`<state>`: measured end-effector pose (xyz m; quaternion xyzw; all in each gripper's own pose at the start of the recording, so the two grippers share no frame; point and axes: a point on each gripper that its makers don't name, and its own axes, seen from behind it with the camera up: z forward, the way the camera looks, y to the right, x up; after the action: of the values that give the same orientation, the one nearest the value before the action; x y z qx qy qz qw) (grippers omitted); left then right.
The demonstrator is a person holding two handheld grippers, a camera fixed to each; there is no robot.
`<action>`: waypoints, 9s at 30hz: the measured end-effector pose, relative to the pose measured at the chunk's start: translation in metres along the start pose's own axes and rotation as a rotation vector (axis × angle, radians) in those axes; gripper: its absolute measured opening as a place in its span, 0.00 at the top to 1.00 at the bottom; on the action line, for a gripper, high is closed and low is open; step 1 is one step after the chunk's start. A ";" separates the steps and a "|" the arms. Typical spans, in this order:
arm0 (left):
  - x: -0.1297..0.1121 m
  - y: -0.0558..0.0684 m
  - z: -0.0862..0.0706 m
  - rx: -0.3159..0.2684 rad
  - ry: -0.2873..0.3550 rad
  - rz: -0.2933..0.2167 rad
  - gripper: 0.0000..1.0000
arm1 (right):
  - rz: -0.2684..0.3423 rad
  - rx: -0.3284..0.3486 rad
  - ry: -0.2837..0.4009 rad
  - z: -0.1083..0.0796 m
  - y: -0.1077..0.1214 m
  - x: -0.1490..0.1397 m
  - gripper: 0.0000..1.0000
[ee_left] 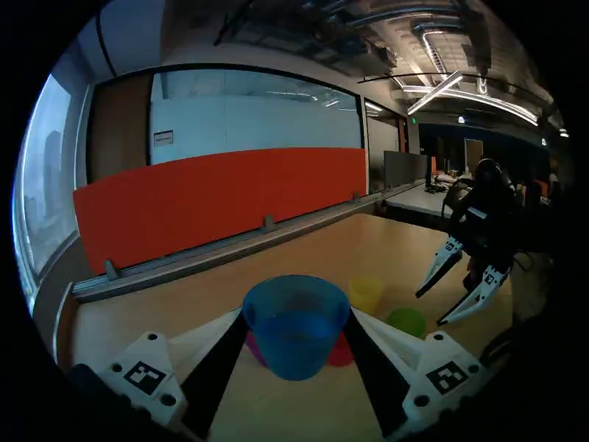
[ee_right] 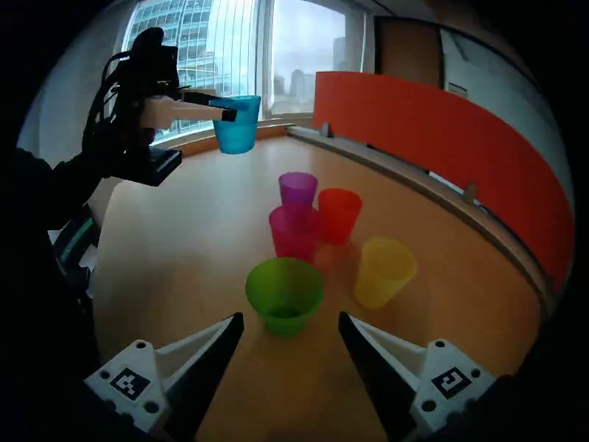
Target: Pour water
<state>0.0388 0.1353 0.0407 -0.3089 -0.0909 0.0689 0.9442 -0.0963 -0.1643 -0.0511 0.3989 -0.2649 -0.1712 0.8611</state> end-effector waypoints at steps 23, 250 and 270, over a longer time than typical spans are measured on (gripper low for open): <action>0.007 0.001 -0.008 0.000 0.023 -0.006 0.13 | 0.014 0.022 -0.024 0.051 -0.006 -0.002 0.00; 0.202 0.086 -0.012 0.194 0.261 1.120 0.13 | -0.009 0.074 0.531 0.007 -0.031 0.186 0.10; 0.212 0.084 -0.018 0.226 0.270 1.198 0.13 | -0.017 0.072 0.536 0.004 -0.031 0.185 0.10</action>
<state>0.2428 0.2317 0.0038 -0.2105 0.2261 0.5562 0.7715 0.0466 -0.2799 -0.0143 0.4624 -0.0300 -0.0574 0.8843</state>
